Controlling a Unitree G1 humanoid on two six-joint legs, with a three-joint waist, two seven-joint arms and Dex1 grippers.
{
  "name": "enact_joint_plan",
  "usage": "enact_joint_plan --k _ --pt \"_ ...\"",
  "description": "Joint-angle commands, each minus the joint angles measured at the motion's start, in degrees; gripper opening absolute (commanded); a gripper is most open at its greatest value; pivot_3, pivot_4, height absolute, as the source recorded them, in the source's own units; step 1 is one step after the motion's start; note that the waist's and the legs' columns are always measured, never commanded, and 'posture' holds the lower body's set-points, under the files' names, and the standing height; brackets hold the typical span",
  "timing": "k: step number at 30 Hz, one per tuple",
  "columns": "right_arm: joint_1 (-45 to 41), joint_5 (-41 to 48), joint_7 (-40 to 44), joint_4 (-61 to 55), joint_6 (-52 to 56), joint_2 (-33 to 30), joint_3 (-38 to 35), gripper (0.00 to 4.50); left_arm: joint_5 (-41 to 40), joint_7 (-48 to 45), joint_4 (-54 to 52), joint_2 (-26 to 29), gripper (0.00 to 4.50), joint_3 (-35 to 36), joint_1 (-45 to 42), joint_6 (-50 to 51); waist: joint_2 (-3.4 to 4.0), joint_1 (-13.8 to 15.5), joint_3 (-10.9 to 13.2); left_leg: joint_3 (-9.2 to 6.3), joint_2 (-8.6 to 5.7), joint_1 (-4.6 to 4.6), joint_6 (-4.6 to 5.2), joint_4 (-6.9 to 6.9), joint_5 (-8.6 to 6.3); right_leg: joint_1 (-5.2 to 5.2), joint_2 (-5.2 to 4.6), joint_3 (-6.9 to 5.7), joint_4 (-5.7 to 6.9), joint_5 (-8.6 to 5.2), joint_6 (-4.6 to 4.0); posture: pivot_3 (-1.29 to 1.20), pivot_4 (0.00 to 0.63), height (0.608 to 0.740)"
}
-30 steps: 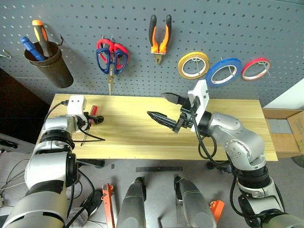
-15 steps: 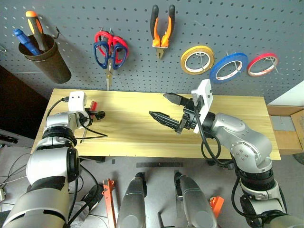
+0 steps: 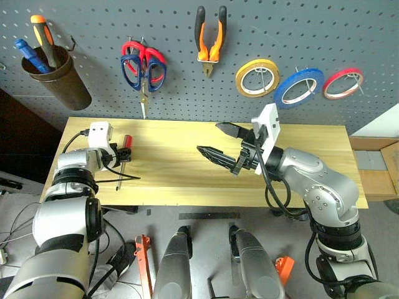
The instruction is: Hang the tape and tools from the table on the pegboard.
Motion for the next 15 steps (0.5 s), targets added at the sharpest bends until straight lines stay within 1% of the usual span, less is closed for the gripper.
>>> enact_joint_plan --k 1,3,5,6,7,10,12,15 --pt "-0.32 0.49 1.44 -0.5 -2.19 -0.21 -0.82 4.5 -3.88 -5.59 -18.01 2.25 0.82 0.69 9.17 7.09 0.0 -0.28 0.0 0.01 0.02 0.0 0.0 -0.03 0.0 -0.01 0.0 0.01 0.0 0.02 -0.08 0.01 0.435 0.74" --pt "-0.72 2.2 3.1 -0.29 -2.18 -0.33 -1.36 4.5 -7.92 -7.36 -34.73 3.01 0.82 3.42 17.71 10.99 -0.01 -0.36 0.0 0.03 0.13 -0.01 -0.02 -0.13 0.0 -0.07 -0.05 0.03 -0.02 0.11 -0.29 0.01 0.423 0.74" --pt "-1.09 4.82 5.17 -0.13 -1.69 -0.3 -2.25 4.5 -12.84 -6.94 -53.39 2.17 0.82 9.65 27.01 11.41 -0.03 -0.2 -0.02 0.03 0.4 -0.13 -0.04 -0.19 0.01 -0.2 -0.1 0.02 -0.03 0.09 -0.35 0.02 0.403 0.74" --pt "-1.12 5.7 6.1 0.09 -1.56 -0.34 -2.37 4.5 -14.99 -6.38 -60.23 1.31 0.82 12.27 30.33 11.33 -0.05 0.05 -0.03 0.02 0.53 -0.25 -0.1 -0.19 0.02 -0.28 -0.27 0.0 -0.06 0.1 -0.37 0.03 0.396 0.74" --pt "-0.82 5.79 6.92 0.64 -2.01 -0.32 -2.13 4.5 -16.25 -5.72 -63.93 0.47 0.82 13.63 32.45 10.98 -0.05 0.22 -0.03 -0.03 0.62 -0.32 -0.17 -0.18 0.03 -0.33 -0.26 -0.11 -0.11 0.1 -0.39 0.04 0.383 0.74" --pt "-1.13 4.2 10.7 2.85 -4.51 -1.07 -0.23 4.5 -23.37 -3.68 -82.91 -4.34 0.82 18.91 39.99 10.38 -0.06 1.05 -0.11 -0.18 0.67 -0.28 -0.33 -0.21 0.1 -0.29 -0.21 -0.29 -0.08 0.06 -0.54 0.08 0.354 0.74" --pt "-1.7 3.28 11.91 4.37 -6.19 -0.75 0.48 4.5 -27.09 -1.62 -88.1 -6.88 0.82 22.03 41.55 10.21 -0.08 1.62 -0.21 -0.11 0.63 -0.27 -0.37 -0.21 0.12 -0.26 -0.21 -0.23 -0.13 0.06 -0.54 0.09 0.336 0.74" --pt "-4.94 2.07 12.85 7.57 -9.32 0.94 0.71 4.5 -30.43 2.96 -89.85 -7.72 0.82 27.16 39.32 8.95 -0.14 1.98 -0.3 -0.13 0.64 -0.25 -0.53 -0.16 0.23 -0.24 0.0 -0.26 -0.11 0.06 -0.53 0.13 0.29 0.74"
